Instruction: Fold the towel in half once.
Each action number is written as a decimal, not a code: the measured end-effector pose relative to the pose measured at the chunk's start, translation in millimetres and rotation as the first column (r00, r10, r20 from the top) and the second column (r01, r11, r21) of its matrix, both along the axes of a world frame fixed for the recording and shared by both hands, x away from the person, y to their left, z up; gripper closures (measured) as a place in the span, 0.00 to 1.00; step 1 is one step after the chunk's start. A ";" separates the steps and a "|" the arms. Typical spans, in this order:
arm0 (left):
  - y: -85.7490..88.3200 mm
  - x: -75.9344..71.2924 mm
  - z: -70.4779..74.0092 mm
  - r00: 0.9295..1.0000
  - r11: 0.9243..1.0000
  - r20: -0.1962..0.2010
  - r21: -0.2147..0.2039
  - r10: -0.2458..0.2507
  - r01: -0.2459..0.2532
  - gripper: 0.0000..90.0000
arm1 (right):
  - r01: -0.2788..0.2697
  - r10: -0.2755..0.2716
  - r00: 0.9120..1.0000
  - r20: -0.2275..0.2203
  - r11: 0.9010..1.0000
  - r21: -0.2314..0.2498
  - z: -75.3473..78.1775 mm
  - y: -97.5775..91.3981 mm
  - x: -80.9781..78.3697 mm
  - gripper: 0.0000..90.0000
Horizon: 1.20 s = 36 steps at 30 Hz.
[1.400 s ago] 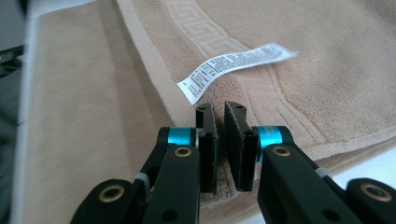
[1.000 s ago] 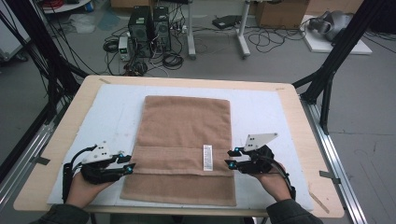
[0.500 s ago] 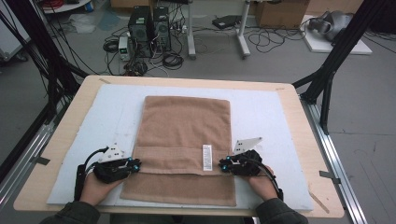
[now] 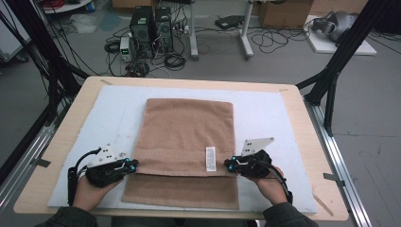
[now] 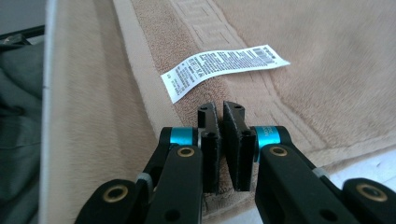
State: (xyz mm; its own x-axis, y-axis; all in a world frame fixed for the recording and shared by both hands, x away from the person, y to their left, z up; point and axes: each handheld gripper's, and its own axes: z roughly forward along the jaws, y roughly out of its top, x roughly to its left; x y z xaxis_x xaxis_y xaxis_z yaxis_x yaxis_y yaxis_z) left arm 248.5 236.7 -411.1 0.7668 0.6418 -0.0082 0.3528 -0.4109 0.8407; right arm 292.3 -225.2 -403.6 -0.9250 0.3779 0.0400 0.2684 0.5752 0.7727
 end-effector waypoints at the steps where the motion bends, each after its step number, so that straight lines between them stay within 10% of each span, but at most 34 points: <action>1: 1.1 -4.0 1.8 1.000 1.000 0.001 -0.001 -0.004 0.004 0.96 | -0.007 0.007 1.000 0.004 1.000 0.000 3.3 0.2 -3.6 0.95; 9: 10.7 -50.8 3.3 0.997 0.998 -0.021 -0.004 -0.071 0.071 0.94 | -0.154 0.154 0.988 -0.003 0.988 0.015 14.7 0.6 -49.1 0.94; 11: 12.4 -52.7 0.2 0.996 0.997 -0.040 -0.006 -0.080 0.080 0.76 | -0.179 0.180 0.983 -0.023 0.983 0.035 7.9 0.0 -54.7 0.84; 21: -4.8 -28.1 -24.2 0.995 0.997 -0.068 0.026 -0.076 0.077 0.69 | -0.094 0.095 0.992 -0.084 0.995 0.016 -33.6 2.0 -34.4 0.68; 36: -11.7 6.4 -21.0 0.997 0.998 -0.064 -0.045 -0.035 0.032 0.56 | 0.063 -0.058 0.996 -0.068 0.996 0.070 -26.9 -2.0 -1.1 0.39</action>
State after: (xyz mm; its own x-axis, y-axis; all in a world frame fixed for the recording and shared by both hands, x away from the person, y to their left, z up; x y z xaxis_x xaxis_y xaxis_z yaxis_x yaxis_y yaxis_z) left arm 254.9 224.9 -432.1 0.7848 0.6137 -0.0865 0.3940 -0.3863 0.8340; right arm 291.2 -227.2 -430.5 -0.8950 0.4270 0.1292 0.3526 0.4996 0.7912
